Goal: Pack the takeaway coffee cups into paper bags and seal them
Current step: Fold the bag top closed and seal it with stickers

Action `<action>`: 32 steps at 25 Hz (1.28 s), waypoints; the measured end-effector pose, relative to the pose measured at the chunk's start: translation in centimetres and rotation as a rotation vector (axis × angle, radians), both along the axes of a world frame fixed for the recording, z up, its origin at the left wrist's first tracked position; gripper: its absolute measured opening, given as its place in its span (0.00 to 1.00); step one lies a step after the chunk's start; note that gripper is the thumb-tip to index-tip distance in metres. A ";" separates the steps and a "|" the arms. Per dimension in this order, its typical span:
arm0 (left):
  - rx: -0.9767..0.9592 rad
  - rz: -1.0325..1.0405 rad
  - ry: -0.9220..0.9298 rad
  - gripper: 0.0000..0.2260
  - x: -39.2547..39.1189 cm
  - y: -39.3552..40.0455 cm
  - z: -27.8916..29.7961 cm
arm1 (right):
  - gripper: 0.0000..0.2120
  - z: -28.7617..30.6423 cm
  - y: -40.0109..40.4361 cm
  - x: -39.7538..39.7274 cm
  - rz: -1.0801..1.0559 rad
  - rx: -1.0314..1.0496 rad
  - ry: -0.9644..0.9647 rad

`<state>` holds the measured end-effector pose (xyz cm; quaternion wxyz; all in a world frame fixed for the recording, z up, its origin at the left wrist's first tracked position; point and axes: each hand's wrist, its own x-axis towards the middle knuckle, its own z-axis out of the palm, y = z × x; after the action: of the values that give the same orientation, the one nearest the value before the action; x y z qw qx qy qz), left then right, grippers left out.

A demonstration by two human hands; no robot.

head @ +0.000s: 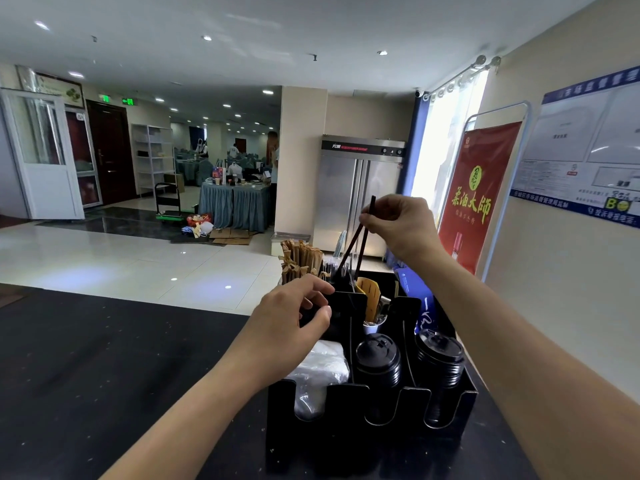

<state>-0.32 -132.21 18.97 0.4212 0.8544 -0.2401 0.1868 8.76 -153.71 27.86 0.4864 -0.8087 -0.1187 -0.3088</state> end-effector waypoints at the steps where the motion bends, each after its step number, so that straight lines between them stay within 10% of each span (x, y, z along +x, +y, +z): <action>1: -0.002 0.001 -0.009 0.10 -0.4 -0.1 0.2 | 0.04 0.7 -0.1 -1.1 0.016 0.006 -0.018; 10: -0.007 0.099 -0.172 0.20 -4.8 -0.8 0.4 | 0.08 2.2 -0.1 -12.6 0.156 0.069 0.048; 16: -0.111 -0.092 0.025 0.05 -10.6 -0.1 -1.1 | 0.11 -0.7 0.4 -19.1 0.288 0.132 0.171; 32: -0.177 -0.264 0.409 0.09 -21.7 3.5 -10.9 | 0.12 -14.5 2.6 -30.5 0.457 0.267 0.458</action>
<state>-21.97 -128.67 8.09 0.5550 0.7954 -0.2422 -0.0263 -21.71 -151.07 13.37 0.6584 -0.7388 -0.1432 -0.0153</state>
